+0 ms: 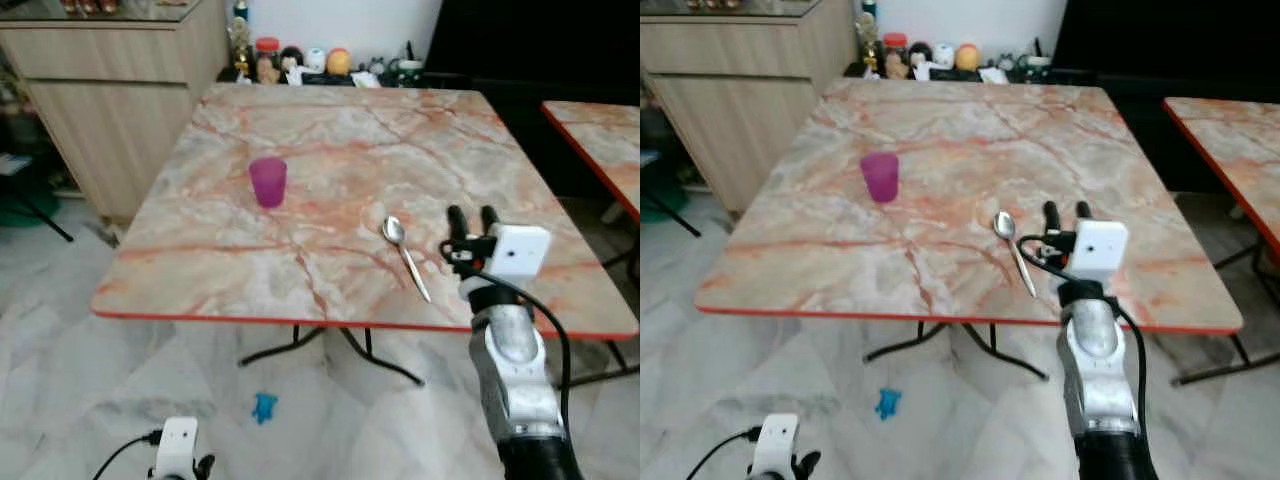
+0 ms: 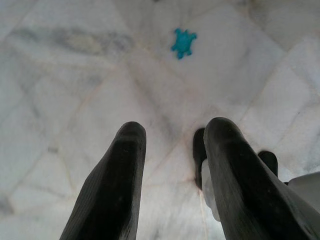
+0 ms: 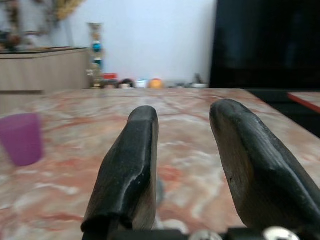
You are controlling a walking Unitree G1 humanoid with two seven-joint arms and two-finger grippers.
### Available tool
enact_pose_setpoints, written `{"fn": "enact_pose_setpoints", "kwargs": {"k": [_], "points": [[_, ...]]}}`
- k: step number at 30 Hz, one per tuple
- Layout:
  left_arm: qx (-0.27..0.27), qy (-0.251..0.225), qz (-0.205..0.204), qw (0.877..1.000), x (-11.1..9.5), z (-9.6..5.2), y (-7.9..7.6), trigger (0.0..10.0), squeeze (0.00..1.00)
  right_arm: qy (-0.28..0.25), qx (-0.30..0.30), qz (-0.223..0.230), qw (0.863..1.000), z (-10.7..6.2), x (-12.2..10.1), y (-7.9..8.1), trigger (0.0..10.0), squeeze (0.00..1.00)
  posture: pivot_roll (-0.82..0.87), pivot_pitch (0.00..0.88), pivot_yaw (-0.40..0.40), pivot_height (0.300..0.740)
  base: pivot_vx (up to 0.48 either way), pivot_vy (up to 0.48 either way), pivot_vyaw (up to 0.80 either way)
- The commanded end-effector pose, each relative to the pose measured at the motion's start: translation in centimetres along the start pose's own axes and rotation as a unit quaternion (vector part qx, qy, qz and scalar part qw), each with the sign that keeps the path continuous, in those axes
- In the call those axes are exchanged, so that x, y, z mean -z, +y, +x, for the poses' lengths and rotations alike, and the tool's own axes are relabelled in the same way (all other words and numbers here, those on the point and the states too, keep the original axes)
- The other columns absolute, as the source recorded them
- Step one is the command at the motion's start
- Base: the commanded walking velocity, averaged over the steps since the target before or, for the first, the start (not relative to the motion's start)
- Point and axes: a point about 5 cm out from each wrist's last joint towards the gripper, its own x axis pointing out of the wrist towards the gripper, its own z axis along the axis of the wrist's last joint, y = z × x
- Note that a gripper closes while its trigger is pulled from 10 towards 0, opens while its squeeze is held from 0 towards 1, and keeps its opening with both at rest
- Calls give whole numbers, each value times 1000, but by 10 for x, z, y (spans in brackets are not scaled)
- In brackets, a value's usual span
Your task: Setting the table
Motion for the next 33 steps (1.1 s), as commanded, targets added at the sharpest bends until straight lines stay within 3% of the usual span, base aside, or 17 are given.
{"fn": "enact_pose_setpoints", "kwargs": {"k": [1,20,28,33], "points": [[-1,8,-3,1000,5,-1,1,10000,0,-2,-2,-6,1000,1,-3,-1,10000,0,-10,57,-8,740,311,0,463],[0,9,4,1000,5,-1,-2,10000,0,51,17,-12,999,-4,13,-7,10000,0,-12,58,-11,740,272,0,24],[1,13,6,1000,7,-1,-2,10000,0,134,-4,-19,991,-12,37,-8,10000,0,-15,60,-9,740,0,0,0],[3,15,6,1000,7,-1,-2,10000,0,201,-19,-19,979,-12,55,-9,10000,0,-14,59,-7,740,0,0,0]]}}
